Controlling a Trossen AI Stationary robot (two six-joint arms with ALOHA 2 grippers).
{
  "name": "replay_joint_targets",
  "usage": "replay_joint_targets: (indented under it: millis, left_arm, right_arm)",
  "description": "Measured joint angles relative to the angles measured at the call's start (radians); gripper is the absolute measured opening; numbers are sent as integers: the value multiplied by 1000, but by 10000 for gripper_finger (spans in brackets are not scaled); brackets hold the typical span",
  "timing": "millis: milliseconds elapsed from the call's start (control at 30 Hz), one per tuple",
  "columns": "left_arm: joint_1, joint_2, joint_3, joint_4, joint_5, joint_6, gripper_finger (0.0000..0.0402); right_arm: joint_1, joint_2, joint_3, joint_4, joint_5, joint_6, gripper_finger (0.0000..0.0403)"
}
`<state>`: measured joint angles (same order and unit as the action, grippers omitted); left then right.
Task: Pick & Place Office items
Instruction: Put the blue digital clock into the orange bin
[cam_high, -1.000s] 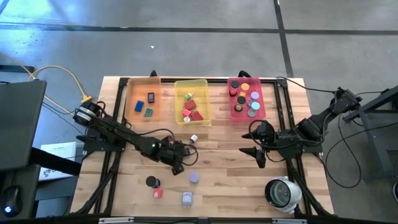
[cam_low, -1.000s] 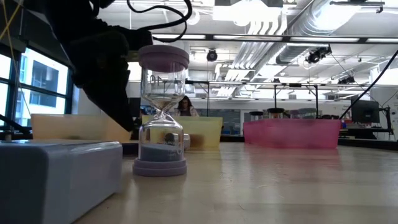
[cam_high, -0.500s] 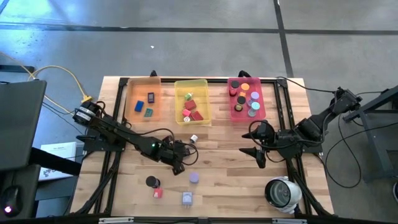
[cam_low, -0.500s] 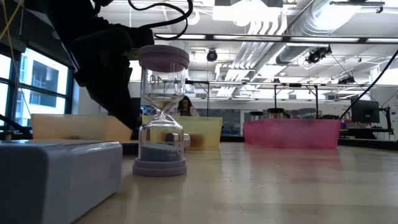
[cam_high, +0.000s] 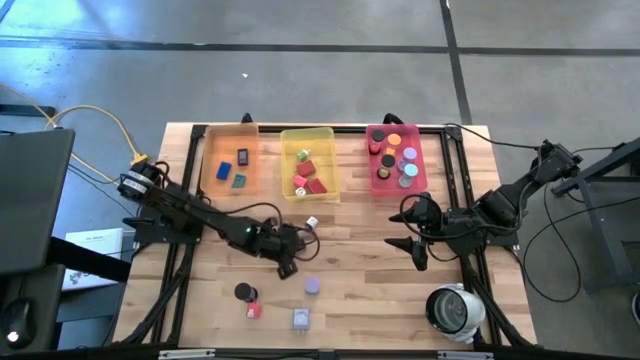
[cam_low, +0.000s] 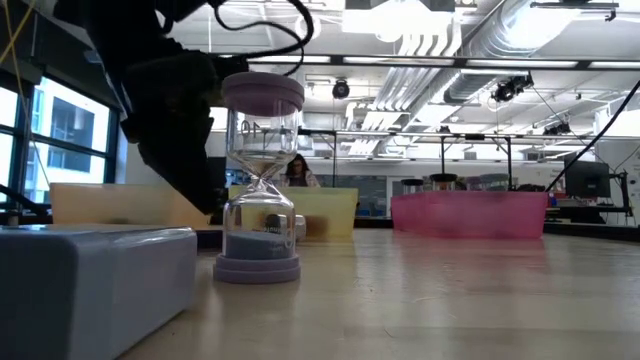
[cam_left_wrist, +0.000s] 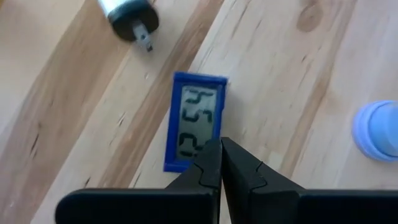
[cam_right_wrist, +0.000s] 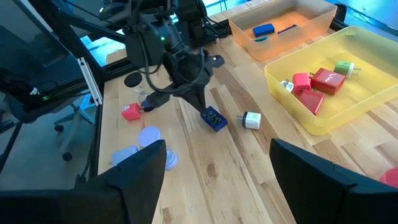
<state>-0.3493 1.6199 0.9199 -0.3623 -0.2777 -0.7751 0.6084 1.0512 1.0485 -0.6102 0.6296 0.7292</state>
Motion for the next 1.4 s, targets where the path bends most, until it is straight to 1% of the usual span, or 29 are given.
replay_joint_targets:
  millis: [167,267,367,533,667,1000,1167,1267,1400]
  left_arm:
    - [20,0,0,2,63,41,1]
    - [20,0,1,1,75,45,11]
    - [20,0,1,0,75,45,35]
    - [23,0,1,-5,71,60,90]
    - [28,0,1,-4,85,56,117]
    - [50,-1,1,3,77,126,122]
    - [63,-1,1,4,82,131,122]
    - [60,-1,1,-2,115,105,122]
    - [65,-1,1,-12,124,135,122]
  right_arm:
    - [0,0,0,0,0,0,277]
    - [0,0,0,0,0,0,277]
    - [0,0,0,0,0,0,277]
    - [0,0,0,0,0,0,277]
    - [0,0,0,1,0,0,277]
    - [-11,1,0,0,0,0,277]
    - [-23,1,0,-4,0,0,277]
    - [-23,2,0,-6,0,0,277]
    - [-22,2,0,-6,0,0,277]
